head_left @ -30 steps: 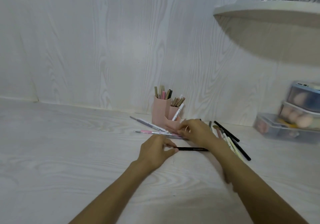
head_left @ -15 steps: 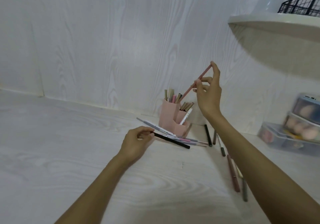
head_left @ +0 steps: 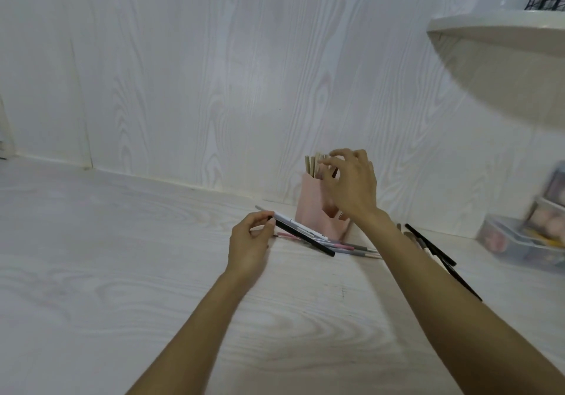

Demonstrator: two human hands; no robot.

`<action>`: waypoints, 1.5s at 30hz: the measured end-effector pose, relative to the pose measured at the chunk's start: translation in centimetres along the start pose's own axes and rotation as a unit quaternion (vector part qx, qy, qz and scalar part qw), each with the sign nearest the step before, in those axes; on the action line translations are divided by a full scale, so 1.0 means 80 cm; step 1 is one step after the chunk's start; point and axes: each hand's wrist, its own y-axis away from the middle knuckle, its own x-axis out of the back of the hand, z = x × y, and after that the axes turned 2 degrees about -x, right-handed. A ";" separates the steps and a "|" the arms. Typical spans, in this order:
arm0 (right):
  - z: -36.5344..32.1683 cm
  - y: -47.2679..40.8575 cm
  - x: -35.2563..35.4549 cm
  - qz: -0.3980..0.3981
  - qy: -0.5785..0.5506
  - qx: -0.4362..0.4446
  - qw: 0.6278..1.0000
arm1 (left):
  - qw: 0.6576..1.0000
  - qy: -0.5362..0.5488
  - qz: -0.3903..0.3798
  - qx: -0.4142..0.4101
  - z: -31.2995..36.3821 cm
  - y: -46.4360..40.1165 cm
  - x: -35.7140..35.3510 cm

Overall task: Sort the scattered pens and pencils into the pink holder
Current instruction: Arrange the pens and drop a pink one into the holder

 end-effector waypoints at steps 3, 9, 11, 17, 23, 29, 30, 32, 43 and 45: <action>0.010 0.000 0.016 -0.026 -0.001 0.034 0.999 | 1.000 -0.003 0.007 0.007 0.003 0.003 -0.001; 0.050 0.091 0.029 0.095 -0.144 -0.161 0.972 | 0.999 -0.015 0.026 0.029 0.010 0.006 -0.001; 0.074 0.123 0.017 0.047 -0.133 -0.197 0.970 | 0.999 -0.023 0.023 0.027 0.010 0.008 -0.004; 0.093 0.154 0.003 -0.167 -0.117 -0.096 0.974 | 0.998 0.015 0.046 0.034 0.014 0.011 -0.007; 0.107 0.158 -0.005 -0.166 -0.139 -0.056 0.975 | 0.981 0.035 0.170 -0.091 0.050 -0.005 -0.006; 0.109 0.157 -0.009 -0.153 -0.145 -0.052 0.976 | 0.928 -0.055 0.223 -0.293 0.129 -0.049 -0.040; 0.109 0.157 -0.010 -0.153 -0.145 -0.055 0.976 | 0.923 -0.067 0.218 -0.310 0.135 -0.056 -0.046; 0.109 0.157 -0.010 -0.154 -0.143 -0.057 0.976 | 0.924 -0.106 0.186 -0.319 0.138 -0.068 -0.058; 0.103 0.158 -0.003 -0.151 -0.134 -0.056 0.978 | 0.780 -0.560 -0.093 -0.265 0.057 -0.086 -0.080; 0.103 0.157 -0.003 -0.156 -0.134 -0.049 0.977 | 0.781 -0.557 -0.097 -0.265 0.043 -0.077 -0.070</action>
